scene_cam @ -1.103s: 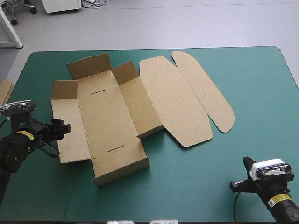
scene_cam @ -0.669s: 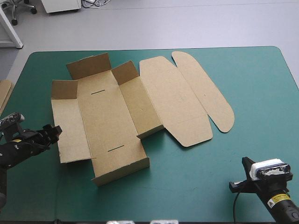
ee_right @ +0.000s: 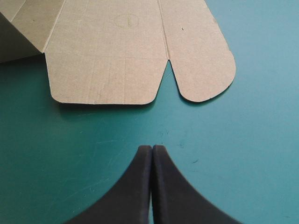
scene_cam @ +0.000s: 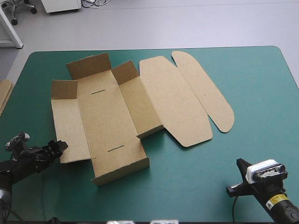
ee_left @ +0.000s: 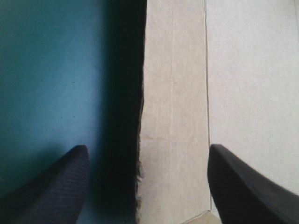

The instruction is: Fold the box

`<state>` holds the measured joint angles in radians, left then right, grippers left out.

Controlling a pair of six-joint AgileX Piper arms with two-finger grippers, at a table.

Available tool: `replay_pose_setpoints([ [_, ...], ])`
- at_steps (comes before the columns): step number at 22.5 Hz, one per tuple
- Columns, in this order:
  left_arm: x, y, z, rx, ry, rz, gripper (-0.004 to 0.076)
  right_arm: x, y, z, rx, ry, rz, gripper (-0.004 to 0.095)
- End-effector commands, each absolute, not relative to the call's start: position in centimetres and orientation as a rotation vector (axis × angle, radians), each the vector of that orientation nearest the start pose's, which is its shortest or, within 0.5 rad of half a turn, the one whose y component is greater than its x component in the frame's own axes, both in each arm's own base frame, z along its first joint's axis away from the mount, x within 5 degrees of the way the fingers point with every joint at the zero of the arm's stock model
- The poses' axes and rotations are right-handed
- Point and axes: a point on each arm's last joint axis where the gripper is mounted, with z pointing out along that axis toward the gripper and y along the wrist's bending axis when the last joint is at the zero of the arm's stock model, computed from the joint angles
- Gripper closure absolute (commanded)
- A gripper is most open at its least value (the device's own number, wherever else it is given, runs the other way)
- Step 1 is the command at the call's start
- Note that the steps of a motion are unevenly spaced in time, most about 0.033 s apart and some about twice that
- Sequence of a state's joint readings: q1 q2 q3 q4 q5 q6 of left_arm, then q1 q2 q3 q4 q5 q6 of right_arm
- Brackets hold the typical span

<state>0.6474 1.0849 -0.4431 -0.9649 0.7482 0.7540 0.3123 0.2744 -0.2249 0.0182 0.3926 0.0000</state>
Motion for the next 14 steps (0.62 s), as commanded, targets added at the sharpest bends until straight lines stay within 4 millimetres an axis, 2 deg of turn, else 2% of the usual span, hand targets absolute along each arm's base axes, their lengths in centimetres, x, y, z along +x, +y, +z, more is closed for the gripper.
replay_pose_setpoints([
  [1,17.0,5.9,21.6,-0.652,2.309,-0.598,0.0214,7.2,2.4,25.3,-0.285,1.809,0.232,0.0928],
  [4,18.0,4.7,20.3,-0.534,2.391,-0.735,0.0223,7.2,2.4,25.3,-0.285,1.809,0.232,0.0928],
  [7,18.8,3.9,19.4,-0.5,2.434,-0.769,0.0281,7.2,2.4,25.3,-0.285,1.809,0.232,0.0928],
  [14,19.6,2.9,19.5,-0.403,2.431,-0.793,0.041,7.2,2.4,25.3,-0.285,1.809,0.232,0.0928],
])
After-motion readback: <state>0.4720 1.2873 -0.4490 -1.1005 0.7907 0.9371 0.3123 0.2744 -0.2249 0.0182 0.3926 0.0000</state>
